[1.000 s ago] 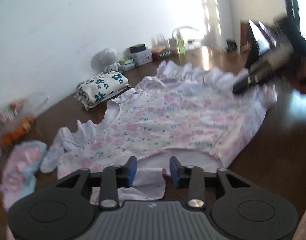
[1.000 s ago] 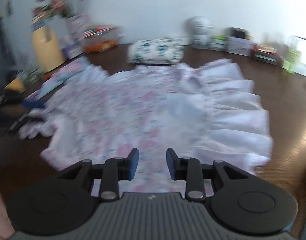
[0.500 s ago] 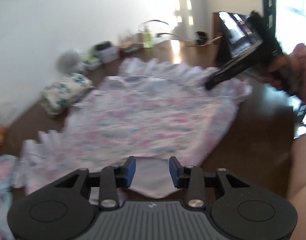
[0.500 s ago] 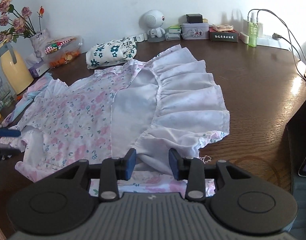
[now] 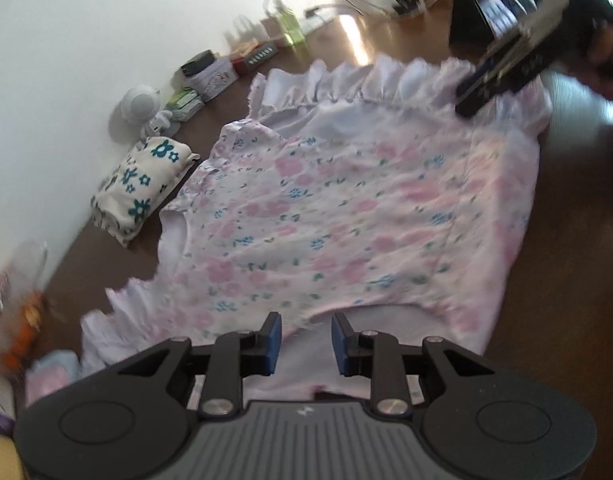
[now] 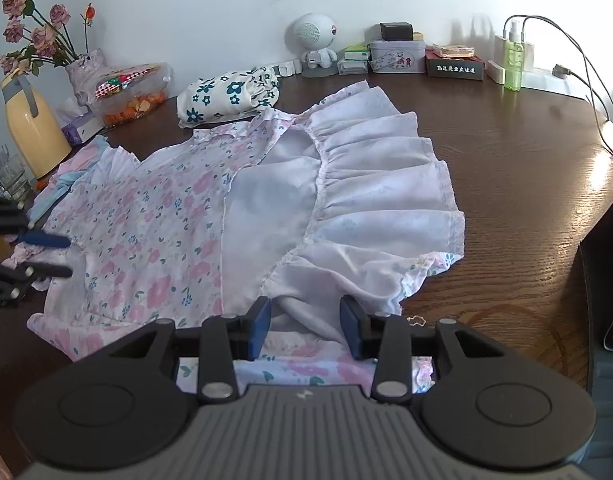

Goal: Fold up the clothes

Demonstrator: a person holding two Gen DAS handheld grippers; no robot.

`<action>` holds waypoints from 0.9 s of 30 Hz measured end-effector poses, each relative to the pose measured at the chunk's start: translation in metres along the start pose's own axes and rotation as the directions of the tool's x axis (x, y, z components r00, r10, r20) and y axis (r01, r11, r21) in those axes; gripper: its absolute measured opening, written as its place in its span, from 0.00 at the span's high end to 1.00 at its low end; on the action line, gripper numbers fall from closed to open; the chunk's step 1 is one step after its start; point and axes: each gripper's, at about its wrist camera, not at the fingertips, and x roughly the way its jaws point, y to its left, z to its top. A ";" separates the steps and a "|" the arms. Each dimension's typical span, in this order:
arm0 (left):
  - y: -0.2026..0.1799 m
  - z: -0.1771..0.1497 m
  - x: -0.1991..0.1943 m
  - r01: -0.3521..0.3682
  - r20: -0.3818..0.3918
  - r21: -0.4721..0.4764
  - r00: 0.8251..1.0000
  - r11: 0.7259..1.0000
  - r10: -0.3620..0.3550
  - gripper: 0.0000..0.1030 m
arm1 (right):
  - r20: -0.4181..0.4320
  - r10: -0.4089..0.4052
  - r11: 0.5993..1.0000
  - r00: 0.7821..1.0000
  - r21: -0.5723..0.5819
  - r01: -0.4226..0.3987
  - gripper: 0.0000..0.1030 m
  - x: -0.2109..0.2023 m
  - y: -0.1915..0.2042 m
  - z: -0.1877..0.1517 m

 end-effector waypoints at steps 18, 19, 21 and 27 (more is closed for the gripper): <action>-0.018 0.001 0.016 0.113 -0.015 0.610 0.991 0.784 -0.131 0.98 | -0.045 0.012 1.000 0.999 0.019 -0.011 0.59 0.002 -0.001 0.007; -0.018 0.000 0.017 0.127 -0.021 0.620 0.989 0.775 -0.145 1.00 | -0.046 0.011 1.000 0.999 0.018 -0.010 0.59 0.003 -0.001 0.007; -0.018 0.000 0.018 0.137 -0.029 0.630 0.988 0.764 -0.153 1.00 | -0.047 0.011 1.000 0.999 0.019 -0.010 0.59 0.003 0.000 0.007; -0.019 -0.005 0.014 0.132 -0.018 0.621 0.988 0.773 -0.153 1.00 | -0.049 0.009 1.000 0.999 0.015 -0.008 0.59 0.003 0.000 0.007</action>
